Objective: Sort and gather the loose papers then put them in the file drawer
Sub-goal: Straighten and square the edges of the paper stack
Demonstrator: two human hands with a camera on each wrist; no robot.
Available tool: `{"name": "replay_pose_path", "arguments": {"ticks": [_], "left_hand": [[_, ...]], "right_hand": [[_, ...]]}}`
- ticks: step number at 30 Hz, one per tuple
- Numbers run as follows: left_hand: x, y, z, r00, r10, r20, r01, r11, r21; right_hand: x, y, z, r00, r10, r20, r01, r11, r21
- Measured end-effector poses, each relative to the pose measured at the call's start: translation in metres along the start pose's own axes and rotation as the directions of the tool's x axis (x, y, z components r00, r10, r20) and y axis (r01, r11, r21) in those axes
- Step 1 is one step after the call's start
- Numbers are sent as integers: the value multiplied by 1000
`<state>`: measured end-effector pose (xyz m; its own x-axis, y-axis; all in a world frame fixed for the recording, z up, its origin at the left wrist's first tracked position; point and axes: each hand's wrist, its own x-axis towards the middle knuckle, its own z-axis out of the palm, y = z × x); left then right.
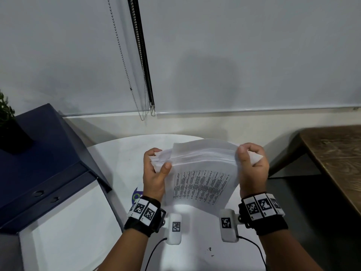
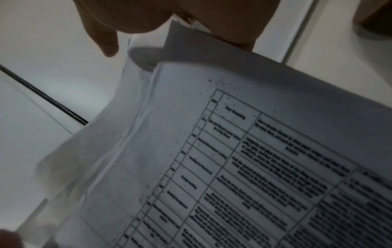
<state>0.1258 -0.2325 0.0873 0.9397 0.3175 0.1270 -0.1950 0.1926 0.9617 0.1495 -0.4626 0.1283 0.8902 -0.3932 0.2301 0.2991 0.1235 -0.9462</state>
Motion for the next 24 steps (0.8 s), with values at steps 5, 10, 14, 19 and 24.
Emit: {"name": "replay_pose_path", "arguments": {"ticks": [5, 10, 14, 19, 24], "left_hand": [[-2, -5, -7, 990, -36, 135, 33, 999, 25], [-2, 0, -5, 994, -32, 101, 35, 999, -24], [-2, 0, 1, 1000, -1, 18, 1, 1000, 29], [-2, 0, 8, 997, 9, -82, -1, 996, 88], [-2, 7, 15, 993, 33, -115, -29, 999, 40]], "right_hand": [[4, 2, -2, 990, 87, 112, -64, 978, -198], [6, -1, -4, 983, 81, 166, -60, 989, -133], [8, 1, 2, 989, 90, 114, -68, 981, -179], [3, 2, 4, 994, 31, 107, -11, 983, -184], [1, 2, 4, 996, -18, 86, 31, 988, -154]]}}
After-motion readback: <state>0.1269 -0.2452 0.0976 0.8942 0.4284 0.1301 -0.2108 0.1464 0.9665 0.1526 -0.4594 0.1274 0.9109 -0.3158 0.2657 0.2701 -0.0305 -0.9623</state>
